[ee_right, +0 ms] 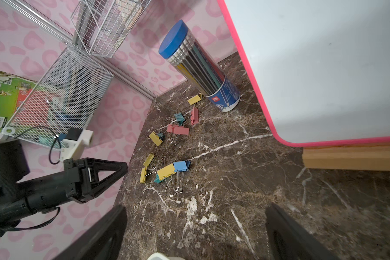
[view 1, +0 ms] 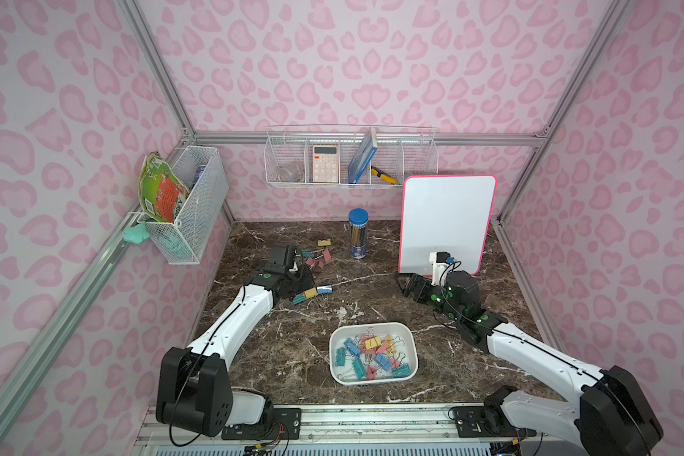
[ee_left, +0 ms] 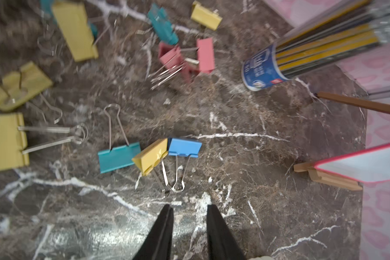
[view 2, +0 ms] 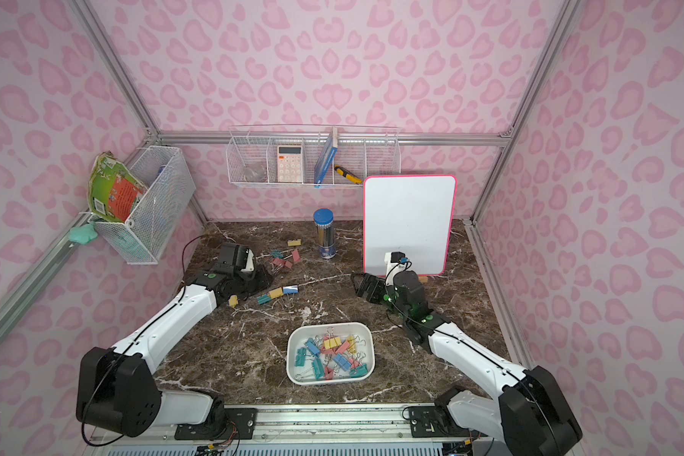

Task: Put the binder clips in the storage box
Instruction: Pick up the binder clip at the center of the board.

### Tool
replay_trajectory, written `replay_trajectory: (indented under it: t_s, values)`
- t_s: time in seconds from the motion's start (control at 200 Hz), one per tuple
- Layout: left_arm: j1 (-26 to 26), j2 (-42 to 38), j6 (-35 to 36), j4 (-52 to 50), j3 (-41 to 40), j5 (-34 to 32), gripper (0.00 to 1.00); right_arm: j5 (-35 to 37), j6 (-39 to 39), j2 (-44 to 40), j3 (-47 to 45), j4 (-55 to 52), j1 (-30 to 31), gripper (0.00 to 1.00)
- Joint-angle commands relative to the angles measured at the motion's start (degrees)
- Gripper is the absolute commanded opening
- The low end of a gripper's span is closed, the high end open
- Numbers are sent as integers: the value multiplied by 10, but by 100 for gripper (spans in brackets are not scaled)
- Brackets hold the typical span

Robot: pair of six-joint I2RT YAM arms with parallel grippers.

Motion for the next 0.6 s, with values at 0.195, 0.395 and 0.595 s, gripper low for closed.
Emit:
replay_trajectory:
  t_s: [0.195, 0.395, 0.595]
  values:
    - [13, 41, -167, 31, -64, 95, 34, 2, 8, 4, 5, 6, 2, 98]
    - [28, 86, -180, 74, -63, 64, 42, 3, 9, 3, 5, 3, 5, 98]
    - [39, 152, -219, 142, -62, 95, 43, 10, 10, -6, 1, -5, 5, 98]
